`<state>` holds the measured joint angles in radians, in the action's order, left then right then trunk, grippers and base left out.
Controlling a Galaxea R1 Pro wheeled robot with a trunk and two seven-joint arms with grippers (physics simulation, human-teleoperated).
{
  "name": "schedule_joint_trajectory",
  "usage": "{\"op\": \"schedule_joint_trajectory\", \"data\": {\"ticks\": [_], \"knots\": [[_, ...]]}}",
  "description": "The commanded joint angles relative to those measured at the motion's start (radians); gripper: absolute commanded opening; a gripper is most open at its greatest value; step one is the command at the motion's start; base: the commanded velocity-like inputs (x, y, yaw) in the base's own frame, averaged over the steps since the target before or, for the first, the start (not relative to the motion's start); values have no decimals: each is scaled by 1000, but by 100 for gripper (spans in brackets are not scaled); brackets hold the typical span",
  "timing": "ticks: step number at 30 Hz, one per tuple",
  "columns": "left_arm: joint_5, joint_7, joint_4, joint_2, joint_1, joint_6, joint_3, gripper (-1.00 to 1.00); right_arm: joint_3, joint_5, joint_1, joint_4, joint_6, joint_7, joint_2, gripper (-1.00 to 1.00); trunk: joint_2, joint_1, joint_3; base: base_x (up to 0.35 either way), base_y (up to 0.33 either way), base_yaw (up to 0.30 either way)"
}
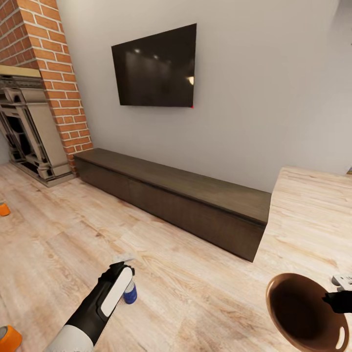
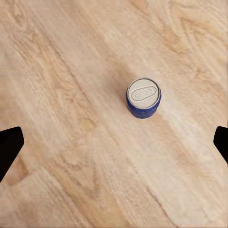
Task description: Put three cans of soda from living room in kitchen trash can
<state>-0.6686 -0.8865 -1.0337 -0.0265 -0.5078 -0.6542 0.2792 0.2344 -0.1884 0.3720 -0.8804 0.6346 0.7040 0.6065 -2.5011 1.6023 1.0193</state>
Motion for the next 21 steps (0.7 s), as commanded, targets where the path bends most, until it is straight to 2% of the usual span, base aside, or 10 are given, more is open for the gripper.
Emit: {"op": "schedule_joint_trajectory", "data": {"ticks": [1, 3, 6, 18, 21], "knots": [[0, 9, 5, 1, -1, 1, 1, 100, 1, 7, 1, 0, 2, 2, 1, -100, 0, 0, 0, 13, 0, -1], [1, 64, 33, 6, -2, 4, 3, 100, 1, 7, 1, -1, 2, 2, 4, -100, 0, 0, 0, 136, 0, -1], [5, 114, 61, 9, -3, 6, 4, 100, 2, 8, 1, -1, 2, 2, 6, -100, 0, 0, 0, 254, 0, 0], [7, 141, 78, 12, 1, 11, 2, 100, 2, 8, 1, -2, 2, 2, 7, -100, 0, 0, 0, 332, 0, 0], [7, 153, 106, 12, 2, 11, -2, 100, 2, 8, 1, -2, 2, 2, 7, -100, 0, 0, 0, 343, 0, 0]]}}
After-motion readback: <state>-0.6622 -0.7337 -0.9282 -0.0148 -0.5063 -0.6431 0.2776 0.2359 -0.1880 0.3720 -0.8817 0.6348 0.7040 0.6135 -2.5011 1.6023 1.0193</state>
